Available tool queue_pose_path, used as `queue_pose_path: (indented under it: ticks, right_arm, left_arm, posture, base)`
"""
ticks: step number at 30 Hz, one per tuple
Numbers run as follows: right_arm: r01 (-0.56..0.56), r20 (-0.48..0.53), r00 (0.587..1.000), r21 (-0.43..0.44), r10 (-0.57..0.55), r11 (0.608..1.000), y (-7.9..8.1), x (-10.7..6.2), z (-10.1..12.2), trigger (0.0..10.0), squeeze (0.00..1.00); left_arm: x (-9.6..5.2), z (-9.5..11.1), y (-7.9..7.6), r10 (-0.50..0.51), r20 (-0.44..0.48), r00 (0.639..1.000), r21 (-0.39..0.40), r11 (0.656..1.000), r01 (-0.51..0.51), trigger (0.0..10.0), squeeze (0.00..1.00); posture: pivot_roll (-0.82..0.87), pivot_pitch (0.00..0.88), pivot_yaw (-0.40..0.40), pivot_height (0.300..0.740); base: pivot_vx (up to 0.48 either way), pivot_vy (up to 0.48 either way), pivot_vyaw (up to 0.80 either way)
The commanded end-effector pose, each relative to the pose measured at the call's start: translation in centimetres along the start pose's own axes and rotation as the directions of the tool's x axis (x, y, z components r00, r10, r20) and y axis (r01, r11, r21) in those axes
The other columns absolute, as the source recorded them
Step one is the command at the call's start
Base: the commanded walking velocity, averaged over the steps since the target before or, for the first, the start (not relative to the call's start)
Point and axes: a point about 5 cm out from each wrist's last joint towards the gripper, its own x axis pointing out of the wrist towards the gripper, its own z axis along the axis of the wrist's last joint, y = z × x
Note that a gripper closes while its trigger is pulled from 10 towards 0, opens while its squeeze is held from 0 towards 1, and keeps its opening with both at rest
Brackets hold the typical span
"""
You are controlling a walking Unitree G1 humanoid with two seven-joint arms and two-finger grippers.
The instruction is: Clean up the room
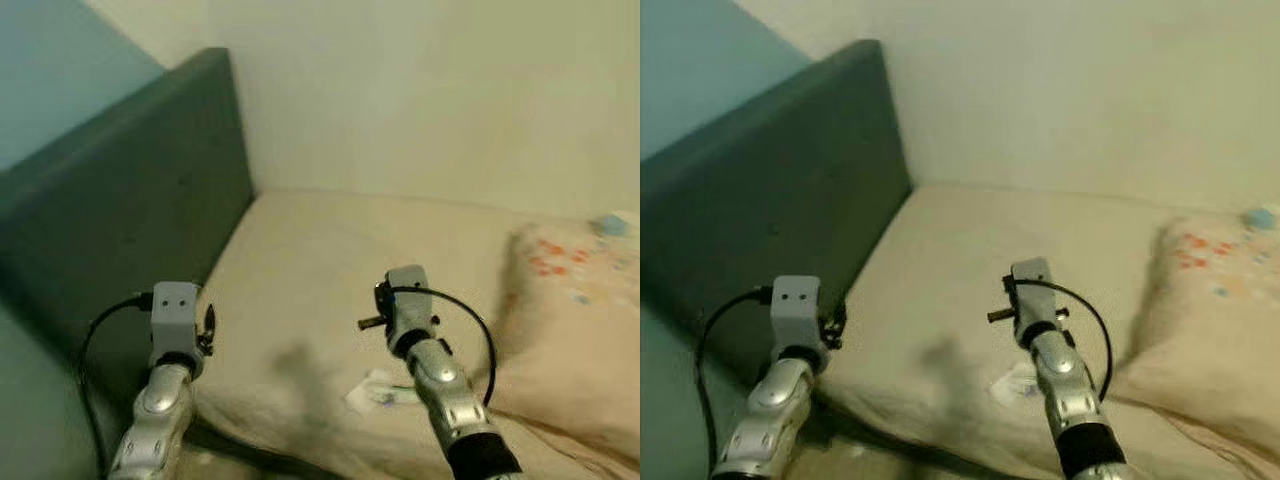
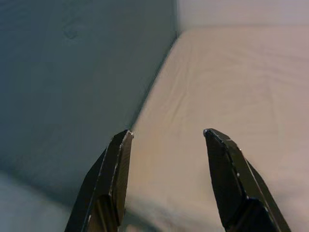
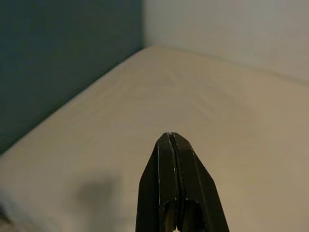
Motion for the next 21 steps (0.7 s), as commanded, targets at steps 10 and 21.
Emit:
queue_pose_path:
  ticks: [10,21]
  right_arm:
    - [0.051,-0.008,0.999,0.055,-0.051,0.997,-0.4,0.2,0.0,10.0,0.0]
    - [0.056,-0.006,0.998,0.056,-0.055,0.997,-0.7,0.2,0.2,10.0,0.0]
  left_arm:
    - [0.0,-0.3,0.1,-0.008,-0.028,1.0,-0.006,1.0,0.007,10.0,0.0]
    - [0.3,-0.8,0.0,-0.002,-0.087,0.996,0.019,1.0,0.004,10.0,0.0]
  posture:
    - [-0.08,0.043,0.003,0.74]
    - [-0.09,0.048,0.003,0.74]
  base:
    - [0.0,0.0,0.51]
    - [0.0,-0.305,0.0]
